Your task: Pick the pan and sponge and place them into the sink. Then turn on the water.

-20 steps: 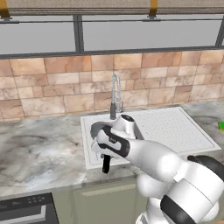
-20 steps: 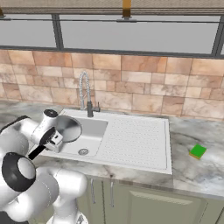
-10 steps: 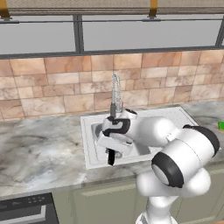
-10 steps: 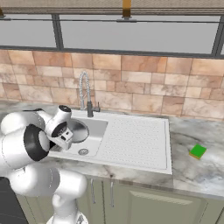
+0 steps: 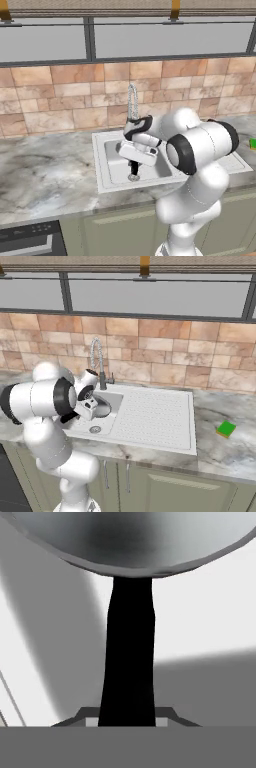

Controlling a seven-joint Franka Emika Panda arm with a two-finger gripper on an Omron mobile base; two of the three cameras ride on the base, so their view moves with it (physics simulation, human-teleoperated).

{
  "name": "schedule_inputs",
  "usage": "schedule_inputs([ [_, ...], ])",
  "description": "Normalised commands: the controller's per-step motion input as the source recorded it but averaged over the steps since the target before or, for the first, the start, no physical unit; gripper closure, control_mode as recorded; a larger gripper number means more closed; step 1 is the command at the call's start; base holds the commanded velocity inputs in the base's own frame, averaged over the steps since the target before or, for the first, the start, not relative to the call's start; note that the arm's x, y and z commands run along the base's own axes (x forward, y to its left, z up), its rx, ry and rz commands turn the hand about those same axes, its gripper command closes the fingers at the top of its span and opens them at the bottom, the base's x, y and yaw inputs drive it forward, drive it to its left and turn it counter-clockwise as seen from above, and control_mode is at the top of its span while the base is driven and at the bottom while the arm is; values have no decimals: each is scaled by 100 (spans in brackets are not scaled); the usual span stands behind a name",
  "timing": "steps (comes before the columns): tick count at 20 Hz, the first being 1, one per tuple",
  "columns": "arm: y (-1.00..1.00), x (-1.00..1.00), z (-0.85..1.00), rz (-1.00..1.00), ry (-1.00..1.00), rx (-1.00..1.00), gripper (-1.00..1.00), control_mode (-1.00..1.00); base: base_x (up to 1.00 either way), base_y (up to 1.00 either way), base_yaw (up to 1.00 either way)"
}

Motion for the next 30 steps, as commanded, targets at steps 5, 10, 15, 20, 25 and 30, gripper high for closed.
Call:
schedule_inputs([
  [5,-29,62,0,0,10,0,100,-100,0,0,0],
  [10,-6,55,-10,0,8,0,100,-100,0,0,0],
  [15,0,42,-14,-1,5,0,100,-100,0,0,0],
  [20,0,42,-22,-6,4,0,100,-100,0,0,0],
  [25,2,57,-25,-11,4,0,100,-100,0,0,0],
  [30,7,78,-22,-16,5,0,100,-100,0,0,0],
])
